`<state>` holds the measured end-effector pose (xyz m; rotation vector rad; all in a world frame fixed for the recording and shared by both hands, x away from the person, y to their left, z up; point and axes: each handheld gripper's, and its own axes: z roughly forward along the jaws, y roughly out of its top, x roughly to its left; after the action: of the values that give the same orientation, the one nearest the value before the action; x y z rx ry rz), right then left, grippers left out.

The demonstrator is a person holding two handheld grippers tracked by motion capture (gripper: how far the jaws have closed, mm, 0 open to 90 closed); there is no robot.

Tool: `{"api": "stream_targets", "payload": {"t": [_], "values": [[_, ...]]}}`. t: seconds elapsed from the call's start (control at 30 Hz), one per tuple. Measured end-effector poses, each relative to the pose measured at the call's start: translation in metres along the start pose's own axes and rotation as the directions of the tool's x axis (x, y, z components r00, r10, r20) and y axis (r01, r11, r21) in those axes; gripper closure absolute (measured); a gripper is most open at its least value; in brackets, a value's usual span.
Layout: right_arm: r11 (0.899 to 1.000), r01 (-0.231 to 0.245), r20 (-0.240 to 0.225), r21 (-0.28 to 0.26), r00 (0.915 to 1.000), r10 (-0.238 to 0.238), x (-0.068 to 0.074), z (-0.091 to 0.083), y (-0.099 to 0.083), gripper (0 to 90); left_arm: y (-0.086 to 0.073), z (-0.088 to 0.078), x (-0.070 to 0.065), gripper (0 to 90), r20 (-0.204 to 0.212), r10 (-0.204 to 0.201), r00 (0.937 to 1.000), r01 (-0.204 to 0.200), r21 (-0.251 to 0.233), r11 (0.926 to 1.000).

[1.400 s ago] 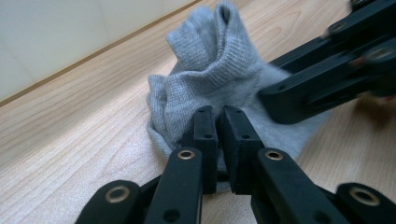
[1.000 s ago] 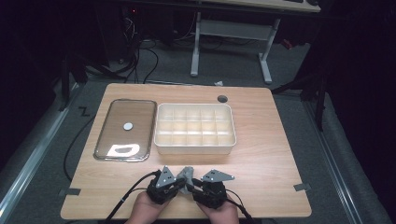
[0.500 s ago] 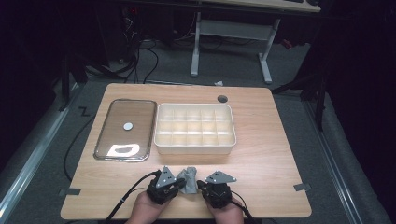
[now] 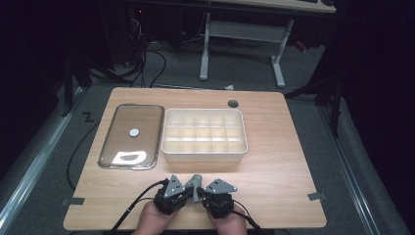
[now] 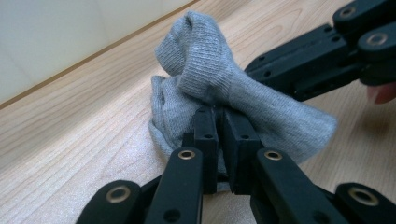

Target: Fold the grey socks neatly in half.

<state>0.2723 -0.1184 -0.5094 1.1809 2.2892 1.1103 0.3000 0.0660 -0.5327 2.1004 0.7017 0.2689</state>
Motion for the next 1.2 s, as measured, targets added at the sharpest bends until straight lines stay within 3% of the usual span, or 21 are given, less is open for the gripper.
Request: {"api": "stream_targets", "payload": {"t": [0.23, 0.57, 0.63, 0.8, 0.87, 0.93, 0.97, 1.03, 1.1, 1.2], "values": [[1.000, 0.014, -0.017, 0.004, 0.9998, -0.014, -0.002, -0.001, 0.004, 90.0, 0.000, 0.000, -0.007, 84.6, -0.040, 0.045, 0.9982, -0.045, 0.003, 0.9990], [1.000, -0.016, 0.011, -0.002, 0.9998, 0.016, -0.014, -0.003, -0.001, 90.0, 0.006, 0.005, -0.009, 78.5, -0.006, -0.015, 0.9999, 0.015, -0.010, 0.9998], [1.000, -0.027, 0.016, -0.004, 0.9995, 0.027, -0.017, -0.003, -0.003, 90.0, 0.006, 0.004, -0.008, 75.8, 0.002, -0.010, 1.0000, 0.010, -0.017, 0.9998], [0.999, -0.039, 0.020, 0.000, 0.9990, 0.039, -0.022, -0.004, -0.006, 90.0, 0.008, -0.009, -0.006, 69.0, 0.031, -0.039, 0.9987, 0.042, -0.086, 0.9955], [0.999, -0.043, 0.019, 0.000, 0.9989, 0.043, -0.023, -0.004, -0.007, 90.0, 0.009, -0.020, -0.001, 68.6, 0.024, -0.061, 0.9979, 0.063, -0.139, 0.9883], [0.999, -0.048, 0.020, 0.001, 0.9987, 0.048, -0.023, -0.004, -0.008, 90.0, 0.008, -0.028, 0.007, 73.9, 0.000, -0.068, 0.9977, 0.067, -0.154, 0.9858], [0.999, -0.046, 0.020, 0.001, 0.9987, 0.046, -0.023, -0.004, -0.008, 90.0, 0.007, -0.030, 0.012, 78.9, -0.026, -0.077, 0.9967, 0.072, -0.142, 0.9872], [0.999, -0.047, 0.018, -0.003, 0.9987, 0.047, -0.023, -0.005, -0.008, 90.0, 0.002, -0.026, 0.022, 83.2, -0.065, -0.108, 0.9920, 0.103, -0.073, 0.9920], [0.999, -0.045, 0.016, 0.004, 0.9989, 0.045, -0.023, -0.005, -0.009, 90.0, -0.003, -0.015, 0.025, 83.9, -0.064, -0.114, 0.9914, 0.115, 0.012, 0.9933], [0.999, -0.043, 0.017, 0.013, 0.9989, 0.043, -0.023, -0.004, -0.011, 90.0, -0.003, -0.008, 0.018, 83.9, -0.063, -0.086, 0.9943, 0.089, 0.043, 0.9951]]}}
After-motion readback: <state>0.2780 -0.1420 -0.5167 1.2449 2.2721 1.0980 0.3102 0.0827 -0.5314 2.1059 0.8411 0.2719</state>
